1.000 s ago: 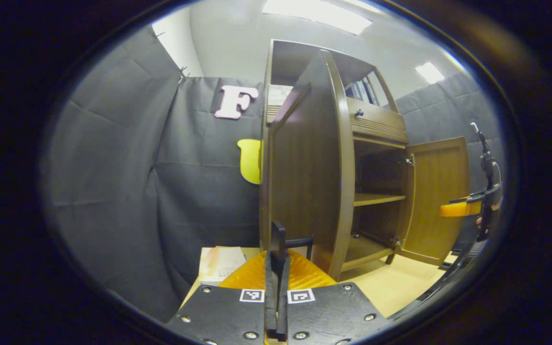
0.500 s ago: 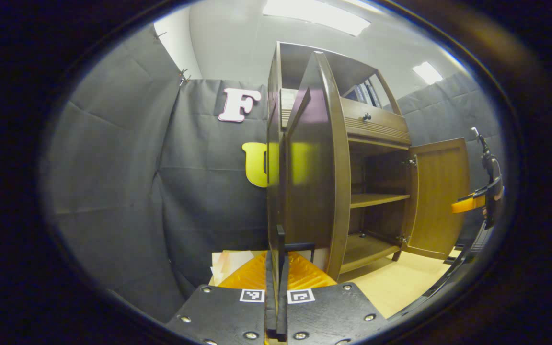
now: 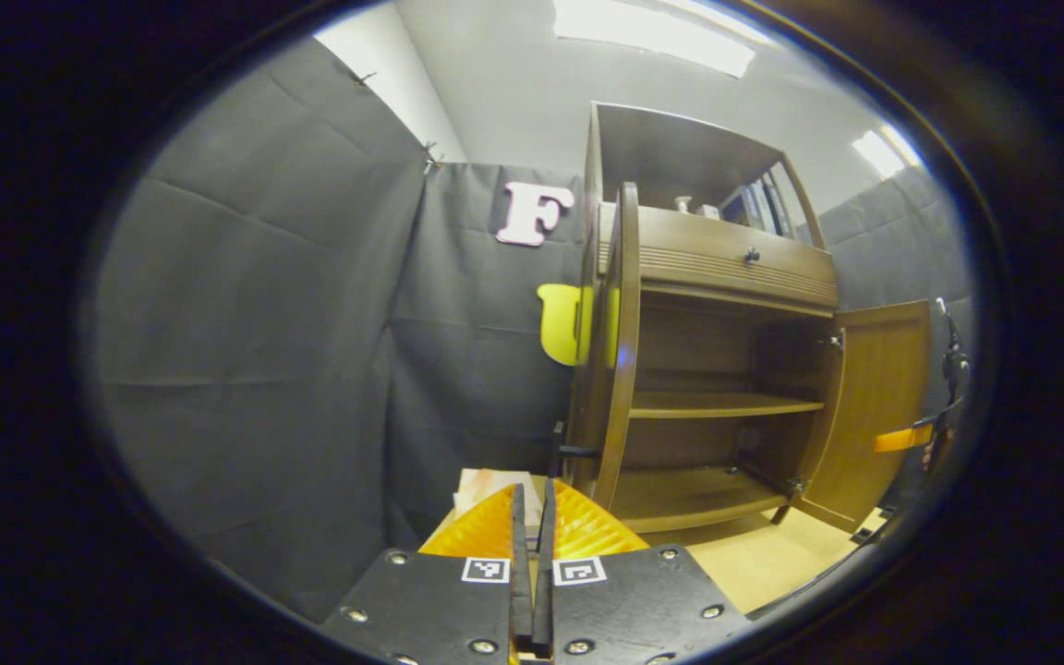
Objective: Open the right door of the double-door shoe cabinet with the right hand, and open the left door with the left hand.
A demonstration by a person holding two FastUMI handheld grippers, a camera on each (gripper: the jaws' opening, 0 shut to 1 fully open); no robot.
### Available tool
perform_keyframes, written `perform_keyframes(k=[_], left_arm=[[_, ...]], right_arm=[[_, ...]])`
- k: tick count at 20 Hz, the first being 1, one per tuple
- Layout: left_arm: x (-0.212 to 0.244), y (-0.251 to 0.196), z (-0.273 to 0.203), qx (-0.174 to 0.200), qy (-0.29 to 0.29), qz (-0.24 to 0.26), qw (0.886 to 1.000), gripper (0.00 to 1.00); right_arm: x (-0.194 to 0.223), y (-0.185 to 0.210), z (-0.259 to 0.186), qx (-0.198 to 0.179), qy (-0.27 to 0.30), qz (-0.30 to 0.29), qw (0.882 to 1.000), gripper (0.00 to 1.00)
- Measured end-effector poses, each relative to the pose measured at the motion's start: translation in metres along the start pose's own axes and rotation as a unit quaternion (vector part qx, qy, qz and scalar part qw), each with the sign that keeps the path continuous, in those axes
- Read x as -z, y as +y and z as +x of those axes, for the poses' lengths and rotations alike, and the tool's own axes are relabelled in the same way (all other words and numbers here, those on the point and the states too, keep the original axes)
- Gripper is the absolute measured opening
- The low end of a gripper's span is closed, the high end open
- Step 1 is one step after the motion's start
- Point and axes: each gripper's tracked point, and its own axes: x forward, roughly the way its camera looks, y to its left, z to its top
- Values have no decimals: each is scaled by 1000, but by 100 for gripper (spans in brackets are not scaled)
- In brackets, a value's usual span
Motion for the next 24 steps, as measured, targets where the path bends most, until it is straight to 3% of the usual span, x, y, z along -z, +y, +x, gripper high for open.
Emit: perform_keyframes(k=[1,2,5,9,10,14,15,16,18,21,24], left_arm=[[-6,1,-14,-22,-2,-3,1000,2],[-12,0,-29,-41,-4,-6,999,2],[-19,-13,-55,-92,-2,-7,996,2],[-41,-54,-82,-109,-35,-40,993,3],[-48,-66,-83,-109,-41,-44,992,17],[-53,-92,-76,-139,-56,-23,988,71],[-53,-103,-72,-139,-63,-15,988,84],[-55,-119,-67,-128,-67,-11,989,98],[-53,-151,-58,-101,-67,-11,993,98],[-43,-188,-38,-67,-42,-4,997,98],[-34,-214,-23,-39,-22,5,999,98]], right_arm=[[0,-1,-1,-9,2,-6,1000,97],[0,-5,-3,-15,2,-12,1000,93],[-2,-7,-9,-47,-1,-24,999,93],[-13,-10,-16,-79,-24,-34,996,98],[-16,-12,-18,-85,-27,-37,995,93],[-23,-25,-31,-100,-46,-45,993,93],[-23,-29,-33,-102,-44,-44,993,98],[-21,-31,-35,-106,-43,-40,993,93],[-19,-36,-37,-109,-40,-34,993,97],[-21,-44,-41,-106,-45,-32,993,93],[-18,-40,-45,-114,-44,-29,992,100]])
